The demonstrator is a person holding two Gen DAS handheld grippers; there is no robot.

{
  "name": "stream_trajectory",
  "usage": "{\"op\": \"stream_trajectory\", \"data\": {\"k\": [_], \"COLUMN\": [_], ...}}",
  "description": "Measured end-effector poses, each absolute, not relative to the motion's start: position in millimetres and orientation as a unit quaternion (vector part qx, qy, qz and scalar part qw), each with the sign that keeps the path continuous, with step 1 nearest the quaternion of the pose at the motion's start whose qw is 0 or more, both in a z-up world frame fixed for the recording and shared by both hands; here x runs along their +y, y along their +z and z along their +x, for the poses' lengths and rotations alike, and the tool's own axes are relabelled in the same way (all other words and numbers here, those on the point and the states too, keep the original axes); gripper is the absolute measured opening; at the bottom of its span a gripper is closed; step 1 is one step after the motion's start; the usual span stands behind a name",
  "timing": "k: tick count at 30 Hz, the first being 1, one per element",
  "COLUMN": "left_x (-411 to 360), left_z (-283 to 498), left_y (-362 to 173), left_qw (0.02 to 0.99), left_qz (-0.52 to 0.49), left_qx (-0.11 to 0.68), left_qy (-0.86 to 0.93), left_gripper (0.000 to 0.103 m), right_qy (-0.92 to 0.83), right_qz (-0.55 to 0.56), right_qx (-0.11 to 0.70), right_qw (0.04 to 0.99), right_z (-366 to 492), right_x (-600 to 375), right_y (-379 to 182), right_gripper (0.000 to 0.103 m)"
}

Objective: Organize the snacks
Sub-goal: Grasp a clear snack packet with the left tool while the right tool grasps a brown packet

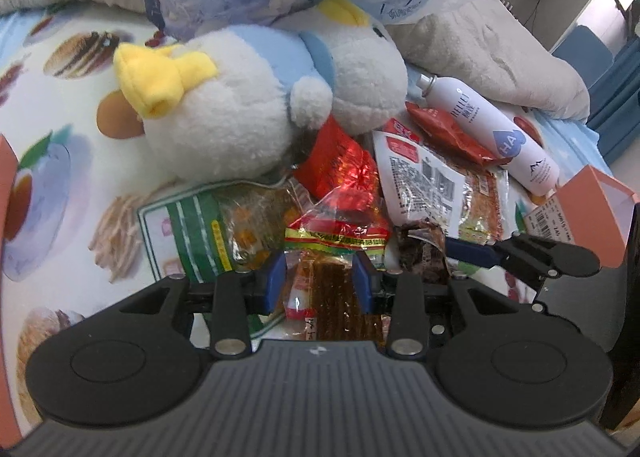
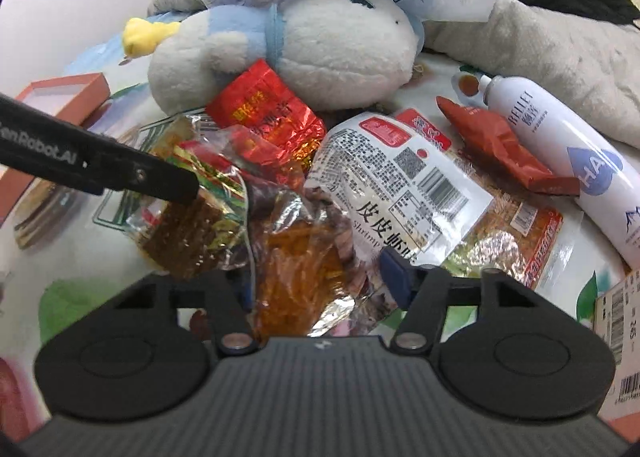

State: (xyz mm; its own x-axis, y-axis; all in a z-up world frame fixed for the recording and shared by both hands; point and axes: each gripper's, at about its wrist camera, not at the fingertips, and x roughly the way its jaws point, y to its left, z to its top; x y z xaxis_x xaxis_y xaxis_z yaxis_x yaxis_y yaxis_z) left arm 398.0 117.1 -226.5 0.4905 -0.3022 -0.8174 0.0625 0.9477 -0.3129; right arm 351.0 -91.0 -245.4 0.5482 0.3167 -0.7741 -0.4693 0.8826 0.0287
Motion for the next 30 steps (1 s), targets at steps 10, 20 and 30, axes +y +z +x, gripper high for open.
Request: {"op": "stream_trajectory", "data": {"k": [10,20,30], "left_x": [125.7,126.2,97.3], "left_z": [376.8,344.6,323.4], "left_y": [-238.1,-248.3,-246.5], "left_qw": [0.806,0.742,0.739], "left_qz": [-0.266,-0.421,-0.393], "left_qx": [0.508,0.492,0.519], "left_qy": [-0.145,-0.175,-0.174], "left_gripper": [0.042,0.042,0.042], "right_qy": [0.218,0.204,0.196], "right_qz": [-0.021,0.04,0.049], "right_qx": [0.433,0.44,0.447], "right_qw": [0.874,0.874,0.871], "right_z": [331.3,299.2,271.3], "right_x": [-117.1,-141.2,-150.1], "right_y": [-245.4,-243.8,-240.0], "right_gripper": [0.038,0.037,0.036]}}
